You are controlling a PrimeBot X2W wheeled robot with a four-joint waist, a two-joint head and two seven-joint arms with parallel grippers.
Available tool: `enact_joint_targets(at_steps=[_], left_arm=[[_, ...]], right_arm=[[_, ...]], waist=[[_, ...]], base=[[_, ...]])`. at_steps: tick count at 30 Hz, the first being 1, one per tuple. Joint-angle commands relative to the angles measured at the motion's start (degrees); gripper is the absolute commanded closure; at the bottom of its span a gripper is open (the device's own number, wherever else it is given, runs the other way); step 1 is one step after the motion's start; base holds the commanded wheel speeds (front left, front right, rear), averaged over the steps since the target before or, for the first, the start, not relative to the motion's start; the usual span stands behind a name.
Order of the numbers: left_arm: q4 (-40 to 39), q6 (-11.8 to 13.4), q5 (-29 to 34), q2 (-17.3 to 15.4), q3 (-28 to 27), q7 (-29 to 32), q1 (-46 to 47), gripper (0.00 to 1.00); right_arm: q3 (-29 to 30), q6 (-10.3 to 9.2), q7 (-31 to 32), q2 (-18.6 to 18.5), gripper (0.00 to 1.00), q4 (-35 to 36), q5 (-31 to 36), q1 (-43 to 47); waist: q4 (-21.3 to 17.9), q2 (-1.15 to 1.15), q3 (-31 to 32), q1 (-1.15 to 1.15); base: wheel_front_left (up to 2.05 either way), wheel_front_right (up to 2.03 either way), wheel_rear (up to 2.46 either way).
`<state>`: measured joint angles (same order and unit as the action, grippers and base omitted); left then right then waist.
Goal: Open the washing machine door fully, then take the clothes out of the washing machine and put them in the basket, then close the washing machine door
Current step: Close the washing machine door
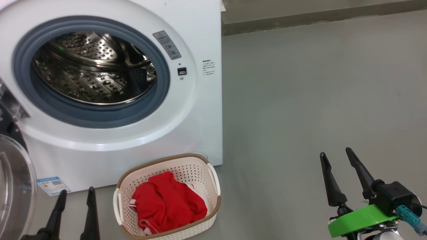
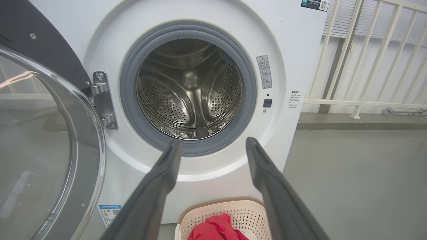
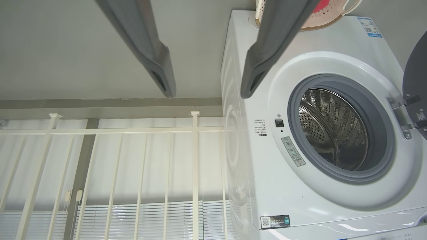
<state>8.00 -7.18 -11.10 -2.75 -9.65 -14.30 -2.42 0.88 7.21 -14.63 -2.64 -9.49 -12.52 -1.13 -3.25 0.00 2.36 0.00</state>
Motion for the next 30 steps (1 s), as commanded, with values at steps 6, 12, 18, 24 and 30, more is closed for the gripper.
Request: enact_joint_targets(at_steps=[6, 12, 18, 24, 30], left_arm=[[-2.09, 0.06, 0.63, -0.31, -3.07, -0.7, 1.49, 0.0], [-2.88, 0.25, 0.95, -0.2, -3.4, -0.7, 1.3, 0.0], [-3.74, 0.32, 0.92, -0.15, -3.5, -0.7, 1.03, 0.0], [-4.2, 0.39, 1.12, -0.14, -3.56, -0.7, 0.85, 0.0], [-4.37, 0.49, 1.84, -0.13, -3.14, -0.7, 0.83, 0.0]], right_arm=[[-1.99, 0.28, -0.37, -0.23, 0.0, 1.24, 0.04, -0.99], [-2.0, 0.28, -0.37, -0.23, 0.0, 1.51, 0.24, -0.81], [-2.33, 0.28, -0.37, -0.23, 0.0, 1.86, 0.38, -0.42], [-2.34, 0.28, -0.37, -0.23, 0.0, 2.13, 0.46, -0.03], [-2.57, 0.28, -0.37, -0.23, 0.0, 2.35, 0.0, 0.26]], waist=[[3.62, 0.0, -0.08, 0.0], [8.01, 0.0, -0.26, 0.0], [12.92, 0.0, -0.24, 0.0], [17.48, 0.0, 0.08, 0.0], [21.71, 0.0, 0.46, 0.0]], base=[[0.0, 0.0, 0.0], [0.0, 0.0, 0.0], [0.0, 0.0, 0.0], [0.0, 0.0, 0.0], [0.0, 0.0, 0.0]])
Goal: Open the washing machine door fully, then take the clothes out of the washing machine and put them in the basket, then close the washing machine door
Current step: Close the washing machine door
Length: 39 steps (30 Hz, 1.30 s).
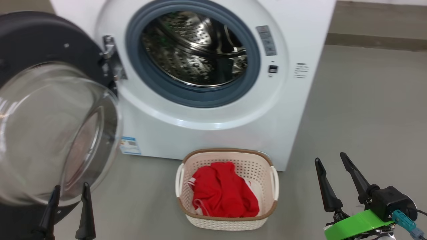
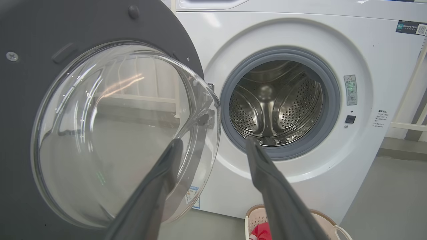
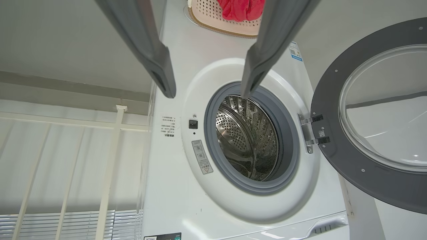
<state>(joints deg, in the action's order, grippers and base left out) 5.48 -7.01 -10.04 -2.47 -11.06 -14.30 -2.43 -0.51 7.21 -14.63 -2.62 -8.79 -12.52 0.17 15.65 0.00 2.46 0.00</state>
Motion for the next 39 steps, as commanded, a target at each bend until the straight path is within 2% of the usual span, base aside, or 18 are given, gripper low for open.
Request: enact_joint_targets(at_steps=[1, 12, 20, 32, 33, 34, 35, 39], left_arm=[[-1.93, 0.35, 0.89, -0.42, -1.69, -0.7, 0.79, 0.0], [-2.28, 1.61, 2.27, -0.42, -2.18, -0.7, 0.11, 0.0], [-2.67, 1.82, 2.35, -0.41, -2.53, -0.7, -0.17, 0.0], [-2.45, 2.36, 2.9, -0.41, -2.91, -0.7, 0.25, 0.0], [-2.58, 2.34, 3.09, -0.41, -2.94, -0.7, 0.3, 0.18], [-2.64, 2.28, 3.27, -0.41, -2.86, -0.7, 0.32, 0.77], [-2.9, 2.21, 3.67, -0.45, -2.69, -0.7, 0.49, 1.0], [-5.97, 2.01, 4.51, -1.07, -3.15, -0.7, 2.55, 1.0]], right_arm=[[-1.26, 0.28, -0.37, -0.26, 0.0, 1.71, -0.1, -1.0], [-2.01, 0.28, -0.37, -0.26, 0.0, 1.75, -0.72, -0.7], [-2.38, 0.28, -0.37, -0.26, 0.0, 1.81, -0.76, -0.92], [-2.86, 0.28, -0.37, -0.26, 0.0, 1.32, -1.14, -1.19], [-2.88, 0.28, -0.37, -0.26, 0.0, 1.3, -1.17, -1.2], [-2.89, 0.28, -0.37, -0.26, 0.0, 1.28, -1.16, -1.21], [-2.91, 0.28, -0.37, -0.26, 0.0, 1.26, -1.12, -1.23], [-2.75, 0.28, -0.37, -0.26, 0.0, 1.23, -0.89, -1.35]], waist=[[3.51, 0.0, 0.43, 0.0], [9.84, 0.0, 1.38, 0.0], [11.34, 0.0, 1.25, 0.0], [11.15, 0.0, 1.11, 0.0], [10.95, 0.0, 1.03, 0.0], [10.84, 0.0, 0.98, 0.0], [10.73, 0.0, 0.94, 0.0], [10.46, 0.0, 0.87, 0.0]], base=[[0.0, 0.0, 0.0], [0.0, 0.0, 0.0], [0.0, 0.0, 0.0], [0.0, 0.0, 0.0], [0.0, 0.0, 0.0], [0.0, 0.0, 0.0], [0.0, 0.0, 0.0], [0.0, 0.0, 0.0]])
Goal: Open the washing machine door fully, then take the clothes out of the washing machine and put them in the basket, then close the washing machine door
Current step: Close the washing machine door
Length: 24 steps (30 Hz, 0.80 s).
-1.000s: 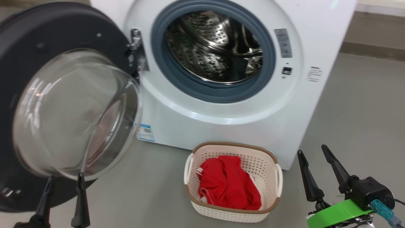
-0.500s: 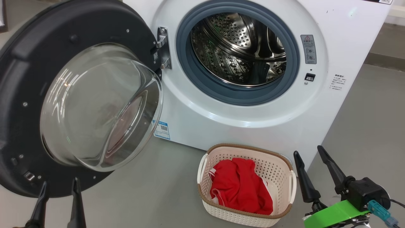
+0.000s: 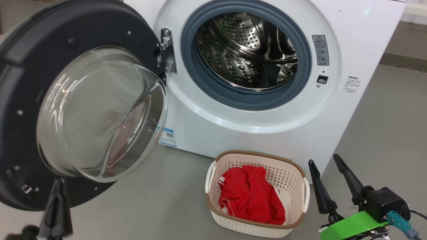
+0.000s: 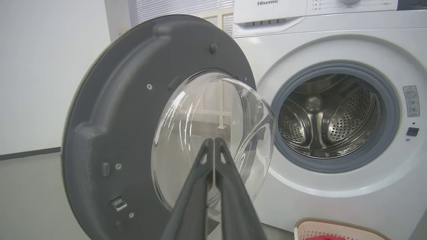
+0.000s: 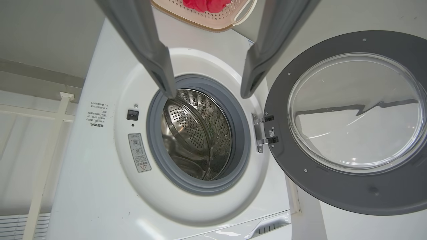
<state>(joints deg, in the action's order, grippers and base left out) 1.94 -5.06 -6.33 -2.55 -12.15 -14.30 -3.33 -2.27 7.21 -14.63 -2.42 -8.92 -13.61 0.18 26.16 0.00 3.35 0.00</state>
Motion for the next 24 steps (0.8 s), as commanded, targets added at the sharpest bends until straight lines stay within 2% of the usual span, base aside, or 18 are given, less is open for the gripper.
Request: enact_joint_targets(at_steps=[1, 6, 13, 16, 17, 20, 24], left_arm=[[-3.22, 0.02, 1.0, -1.38, -2.33, -0.7, 4.32, 1.0], [-7.55, 0.7, 1.59, -4.14, -4.9, -0.7, 11.33, 1.0], [-6.62, 3.7, 2.05, -11.79, -11.57, -0.7, 24.71, 1.0], [-0.69, 4.66, -1.6, -14.47, -15.93, -0.7, 30.62, 1.0], [-0.69, 4.66, -1.6, -14.47, -15.93, -0.7, 30.62, 1.0], [8.23, 6.09, -4.86, -17.52, -20.2, 0.02, 35.8, 1.0], [22.65, 6.83, -13.57, -19.1, -25.83, 6.2, 43.49, 1.0]], right_arm=[[-0.91, 0.28, -0.37, -0.45, 0.0, 1.36, 0.27, -1.37], [-1.01, 0.28, -0.37, -0.45, 0.0, 1.24, 0.51, -1.55], [-1.23, 0.28, -0.37, -0.45, 0.0, 1.14, 0.5, -2.04], [-1.08, 0.28, -0.37, -0.45, 0.0, 1.18, 0.62, -2.17], [-1.08, 0.28, -0.37, -0.45, 0.0, 1.18, 0.62, -2.17], [-0.99, 0.28, -0.37, -0.45, 0.0, 1.06, 0.87, -2.32], [-0.41, 0.28, -0.37, -0.45, 0.0, 1.07, 1.37, -2.19]], waist=[[-0.09, 0.0, -0.03, 0.0], [-0.53, 0.0, -0.08, 0.0], [-2.12, 0.0, -0.07, 0.0], [-2.91, 0.0, -0.19, 0.0], [-2.91, 0.0, -0.19, 0.0], [-3.87, 0.0, -0.39, 0.0], [-4.57, 0.0, -0.43, 0.0]], base=[[0.0, 0.0, 0.0], [0.0, 0.0, 0.0], [0.0, 0.0, 0.0], [0.0, 0.0, 0.0], [0.0, 0.0, 0.0], [0.0, 0.0, 0.0], [0.0, 0.0, 0.0]])
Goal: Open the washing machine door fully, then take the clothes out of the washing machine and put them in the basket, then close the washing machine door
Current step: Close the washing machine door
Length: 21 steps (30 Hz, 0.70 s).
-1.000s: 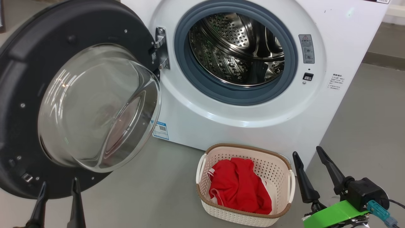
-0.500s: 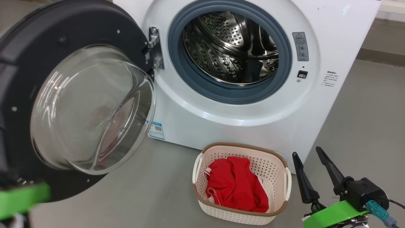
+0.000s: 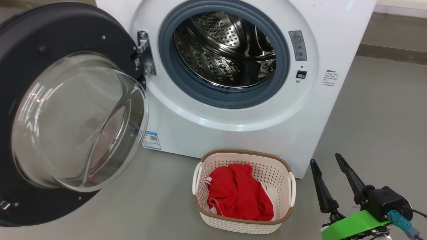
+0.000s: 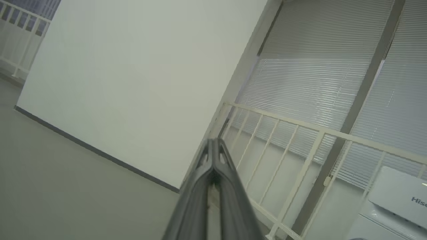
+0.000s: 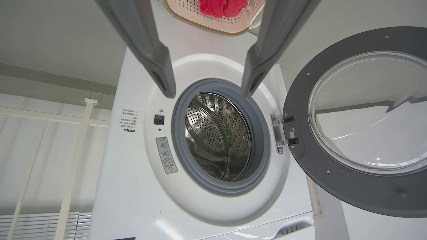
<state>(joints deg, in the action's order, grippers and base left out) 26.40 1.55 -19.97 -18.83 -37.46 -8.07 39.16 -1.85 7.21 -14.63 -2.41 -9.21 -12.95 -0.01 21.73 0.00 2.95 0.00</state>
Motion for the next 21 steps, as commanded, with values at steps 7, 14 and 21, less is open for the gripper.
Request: enact_joint_targets(at_steps=[7, 14, 21], left_arm=[[18.75, 1.35, -13.85, -4.91, -7.62, 19.23, 10.81, 1.0], [24.31, 1.31, -18.42, -6.05, -9.43, 29.35, 12.03, 1.0], [23.23, -1.29, -21.1, -4.25, -9.09, 37.5, 9.65, 1.0]], right_arm=[[-1.16, 0.28, -0.37, -0.46, 0.0, 1.15, 1.16, -2.07], [-1.06, 0.28, -0.37, -0.46, 0.0, 1.3, 1.74, -1.95], [-1.55, 0.28, -0.37, -0.46, 0.0, 2.53, 3.94, -1.37]], waist=[[-1.07, 0.0, -0.09, 0.0], [-1.78, 0.0, 0.03, 0.0], [-1.55, 0.0, 0.11, 0.0]], base=[[0.0, 0.0, 0.0], [0.0, 0.0, 0.0], [0.0, 0.0, 0.0]])
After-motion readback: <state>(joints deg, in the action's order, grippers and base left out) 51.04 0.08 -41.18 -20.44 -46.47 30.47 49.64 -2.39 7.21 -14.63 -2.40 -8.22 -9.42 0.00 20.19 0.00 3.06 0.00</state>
